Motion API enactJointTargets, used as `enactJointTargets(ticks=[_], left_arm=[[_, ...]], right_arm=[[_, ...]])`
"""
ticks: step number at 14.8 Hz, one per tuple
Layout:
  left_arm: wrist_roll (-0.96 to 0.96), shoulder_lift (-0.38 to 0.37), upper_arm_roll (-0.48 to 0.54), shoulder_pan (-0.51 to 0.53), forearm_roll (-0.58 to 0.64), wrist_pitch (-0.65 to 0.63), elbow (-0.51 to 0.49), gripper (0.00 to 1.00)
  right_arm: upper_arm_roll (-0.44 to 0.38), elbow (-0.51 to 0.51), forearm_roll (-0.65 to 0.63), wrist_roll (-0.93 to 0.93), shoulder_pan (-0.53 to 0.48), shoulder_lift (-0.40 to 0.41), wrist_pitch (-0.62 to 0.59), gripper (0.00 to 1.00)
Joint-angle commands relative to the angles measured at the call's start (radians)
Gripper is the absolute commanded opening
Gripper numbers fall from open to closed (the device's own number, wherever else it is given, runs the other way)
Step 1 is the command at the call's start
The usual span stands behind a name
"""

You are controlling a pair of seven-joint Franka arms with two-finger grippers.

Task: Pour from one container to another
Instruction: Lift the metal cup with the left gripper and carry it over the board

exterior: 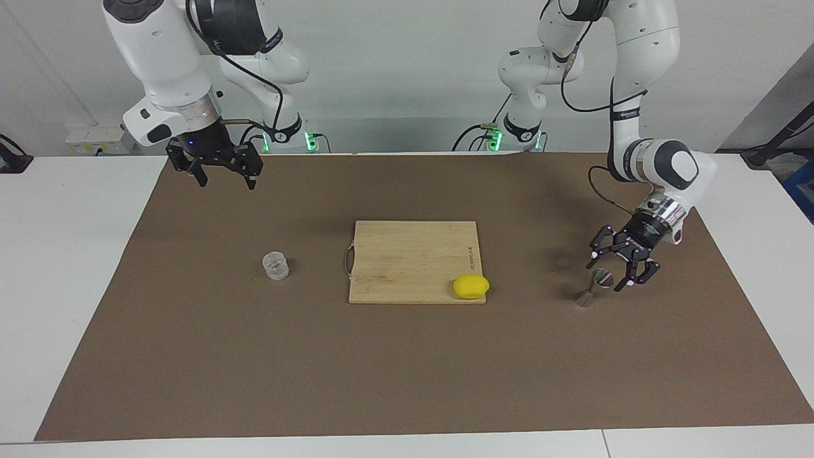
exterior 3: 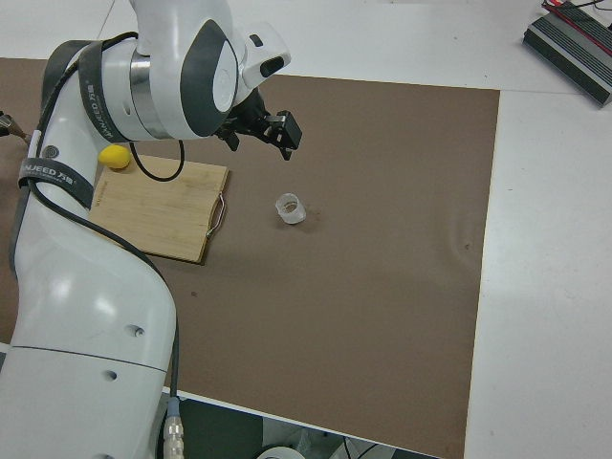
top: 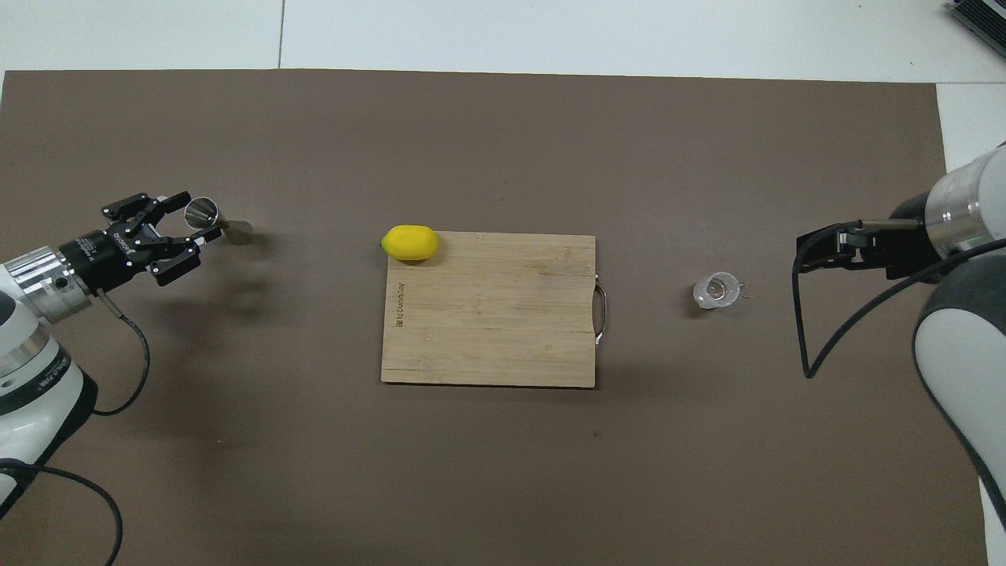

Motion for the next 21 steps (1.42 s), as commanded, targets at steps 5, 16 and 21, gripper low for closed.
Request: enactJointTargets(ticks=[5, 16, 21], left_arm=[[0.03, 0.005, 0.008, -0.011, -0.024, 0.026, -0.009, 0.36], [0.016, -0.005, -0.009, -0.016, -0.05, -0.058, 0.043, 0.0], [0.016, -0.044, -0.054, -0.163, -0.053, -0.075, 0.048, 0.0]], right_arm=[[0.002, -0.013, 0.018, -0.023, -0.01, -0.019, -0.015, 1.0], [0.002, -0.013, 0.018, -0.023, -0.01, -0.019, -0.019, 1.0], [0.002, -0.014, 0.018, -0.024, -0.013, -0.019, -0.022, 1.0]])
